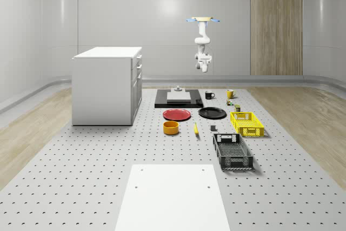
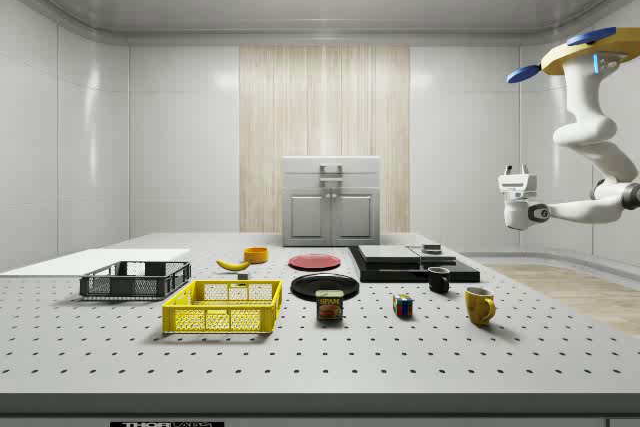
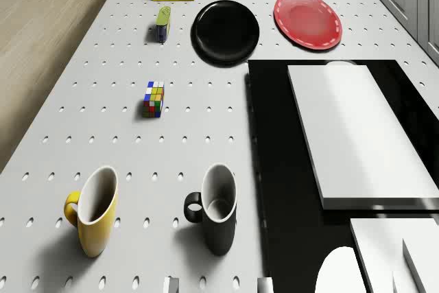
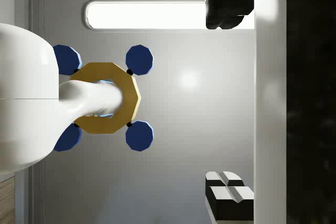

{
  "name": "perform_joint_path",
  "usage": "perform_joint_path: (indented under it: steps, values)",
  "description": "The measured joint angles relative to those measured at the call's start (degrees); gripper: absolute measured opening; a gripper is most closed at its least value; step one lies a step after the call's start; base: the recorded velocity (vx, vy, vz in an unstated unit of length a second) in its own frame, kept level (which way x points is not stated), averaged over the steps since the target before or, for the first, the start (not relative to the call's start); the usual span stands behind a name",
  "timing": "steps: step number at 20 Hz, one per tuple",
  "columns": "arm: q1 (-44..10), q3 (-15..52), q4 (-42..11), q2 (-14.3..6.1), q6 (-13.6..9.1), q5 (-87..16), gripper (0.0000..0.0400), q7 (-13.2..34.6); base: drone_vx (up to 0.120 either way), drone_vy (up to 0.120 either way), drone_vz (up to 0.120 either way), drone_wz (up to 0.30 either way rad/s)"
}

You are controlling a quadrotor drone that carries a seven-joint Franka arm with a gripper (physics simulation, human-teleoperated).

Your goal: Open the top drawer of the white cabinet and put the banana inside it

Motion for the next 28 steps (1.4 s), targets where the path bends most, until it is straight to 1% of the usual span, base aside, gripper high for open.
perform_joint_path:
  steps: [3,8,11,15,16,18,20,22,25,28]
  values:
    - [-0.1,0.0,3.6,0.4,-3.1,0.0,0.04,-0.1,0.0,0.0,0.0,0.0]
    - [-0.2,0.1,9.7,2.3,-7.1,0.1,0.04,-0.1,0.0,0.0,0.0,0.0]
    - [-0.2,0.1,12.7,3.4,-8.8,0.1,0.04,-0.1,0.0,0.0,0.0,0.0]
    - [-0.3,0.2,15.2,4.4,-10.2,0.1,0.04,-0.1,0.0,0.0,0.0,0.0]
    - [0.1,-2.2,15.6,4.5,-10.5,4.0,0.04,-0.5,0.0,0.0,0.0,0.0]
    - [1.9,-11.0,14.4,4.7,-10.9,17.5,0.04,-2.8,0.0,0.0,0.0,0.0]
    - [3.9,-18.7,11.4,4.5,-11.2,29.3,0.04,-4.7,0.0,0.0,0.0,0.0]
    - [6.0,-24.7,7.9,4.0,-11.2,38.6,0.04,-6.3,0.08,-0.1,0.0,0.0]
    - [8.8,-30.8,3.4,3.2,-11.0,47.9,0.04,-7.9,0.12,-0.12,0.013,0.0]
    - [11.2,-34.7,0.3,2.3,-10.5,53.3,0.04,-8.9,0.12,-0.12,0.12,0.0]
